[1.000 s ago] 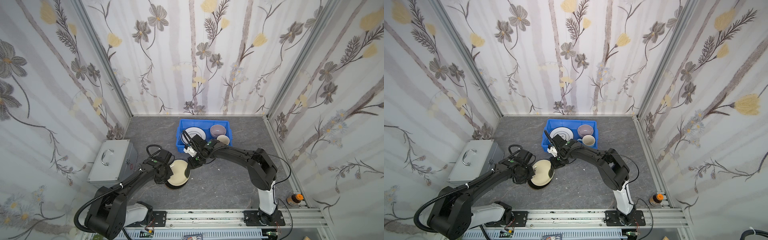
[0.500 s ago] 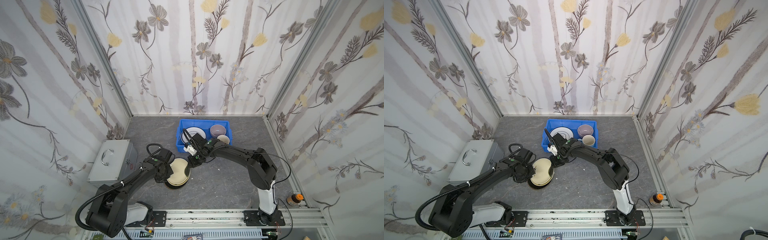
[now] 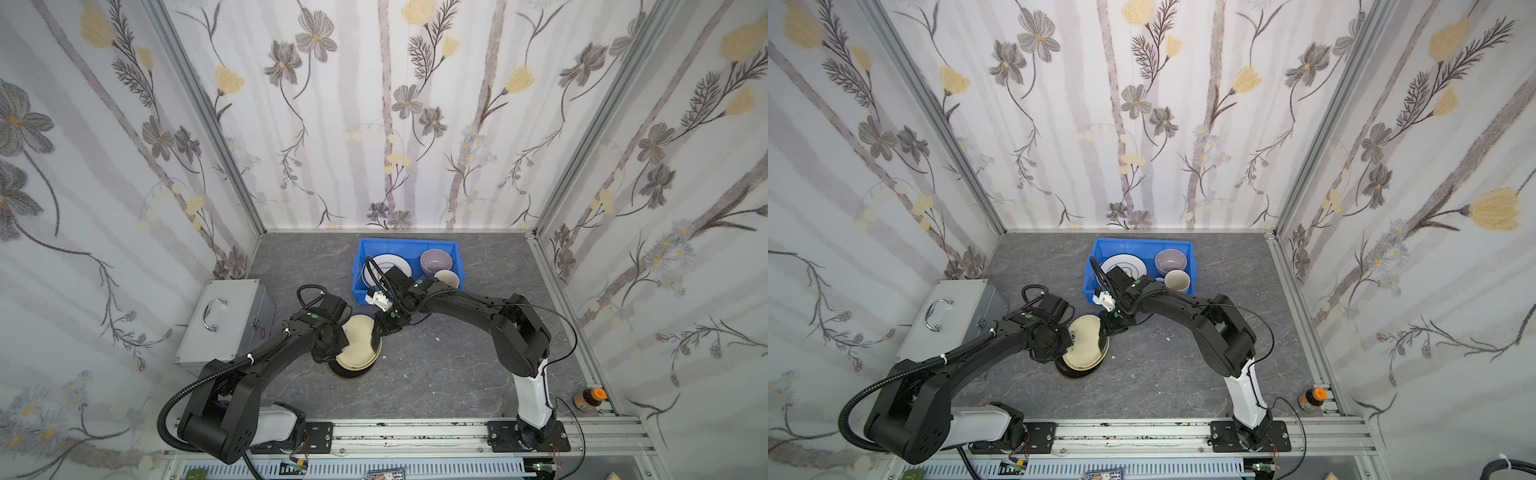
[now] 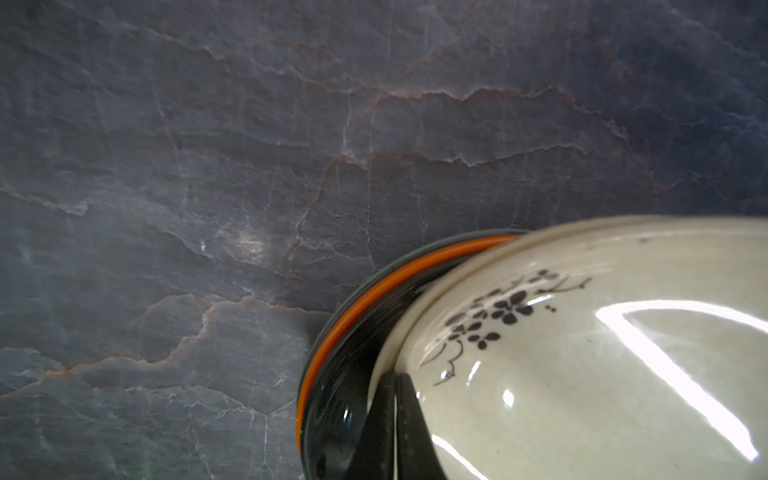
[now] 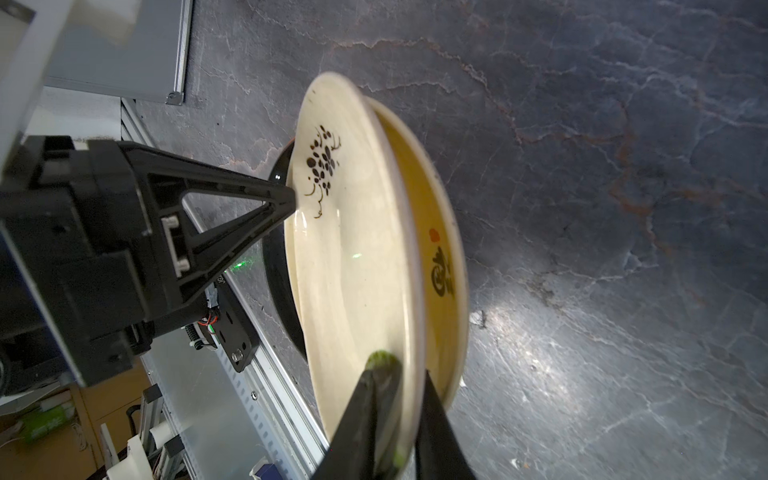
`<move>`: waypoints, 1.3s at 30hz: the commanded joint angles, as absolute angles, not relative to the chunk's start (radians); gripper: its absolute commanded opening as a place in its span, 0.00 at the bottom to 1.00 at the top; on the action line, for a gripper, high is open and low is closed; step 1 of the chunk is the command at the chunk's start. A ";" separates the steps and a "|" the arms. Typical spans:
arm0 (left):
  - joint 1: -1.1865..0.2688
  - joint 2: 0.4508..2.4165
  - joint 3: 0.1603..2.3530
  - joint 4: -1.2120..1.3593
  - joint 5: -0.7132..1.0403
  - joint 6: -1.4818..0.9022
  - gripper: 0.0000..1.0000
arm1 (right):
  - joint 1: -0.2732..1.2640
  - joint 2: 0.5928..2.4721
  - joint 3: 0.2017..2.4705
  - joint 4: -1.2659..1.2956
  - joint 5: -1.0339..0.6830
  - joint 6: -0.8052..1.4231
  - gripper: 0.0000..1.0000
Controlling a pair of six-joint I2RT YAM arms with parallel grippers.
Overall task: Place the mixed dishes into the plastic bin
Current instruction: 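Pinch the top cream plate rim with the right gripper while the left braces it, then lift the cream flower-painted plate with the right gripper over the bin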
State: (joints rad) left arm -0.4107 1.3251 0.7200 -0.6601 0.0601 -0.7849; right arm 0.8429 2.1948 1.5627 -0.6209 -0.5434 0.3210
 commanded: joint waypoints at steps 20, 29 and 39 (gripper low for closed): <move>-0.366 1.121 0.837 -0.874 -0.026 -0.724 0.62 | 0.763 2.139 1.573 -0.591 -0.623 0.316 0.09; -0.287 1.133 1.026 -0.925 0.009 -0.600 0.98 | 0.697 2.098 1.650 -0.633 -0.602 0.319 0.09; -0.273 1.427 1.321 -0.877 0.088 -0.492 1.00 | 0.573 2.250 1.991 -0.744 -0.526 0.303 0.10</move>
State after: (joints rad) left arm -0.2752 1.3766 1.2583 -0.9005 0.0593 -0.5449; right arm 0.5957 2.2082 1.9148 -0.7101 -0.5510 0.3199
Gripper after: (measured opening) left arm 0.997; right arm 0.099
